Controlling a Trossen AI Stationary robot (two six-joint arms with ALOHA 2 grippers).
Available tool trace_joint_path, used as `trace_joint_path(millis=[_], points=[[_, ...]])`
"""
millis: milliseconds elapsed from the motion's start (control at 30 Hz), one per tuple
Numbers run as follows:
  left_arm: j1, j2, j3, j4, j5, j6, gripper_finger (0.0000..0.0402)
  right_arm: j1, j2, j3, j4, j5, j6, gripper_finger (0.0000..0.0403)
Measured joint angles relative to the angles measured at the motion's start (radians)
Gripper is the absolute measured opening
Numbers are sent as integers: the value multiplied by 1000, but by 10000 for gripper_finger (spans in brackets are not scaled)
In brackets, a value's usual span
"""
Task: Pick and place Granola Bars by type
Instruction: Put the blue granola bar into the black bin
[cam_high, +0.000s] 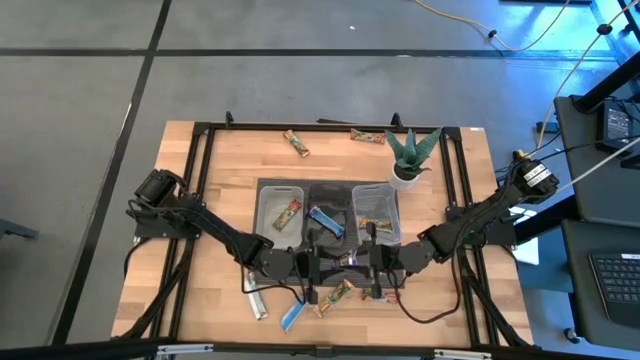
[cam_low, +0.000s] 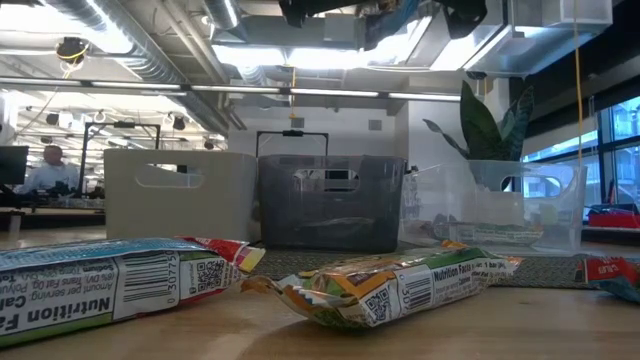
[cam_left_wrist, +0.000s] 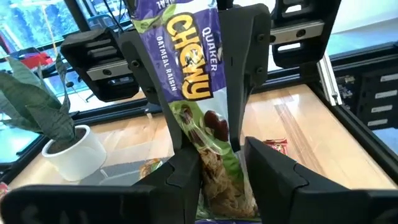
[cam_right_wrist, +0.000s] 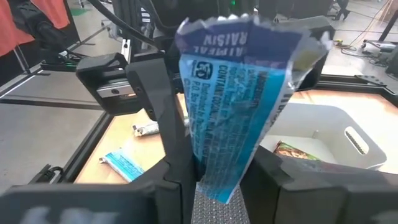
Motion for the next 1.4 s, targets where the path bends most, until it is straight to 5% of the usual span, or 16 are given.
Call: trace_joint_path(millis=[367, 933, 1400], points=[[-8, 0, 2, -62, -71, -9, 174, -1, 0, 0, -13, 42, -4, 105], [-31, -8, 0, -175, -198, -22, 184, 2, -5, 0, -5, 15, -60, 105], [-106, -103, 0, -522, -181, -293, 187, -56, -53, 0, -21, 86, 6, 105]])
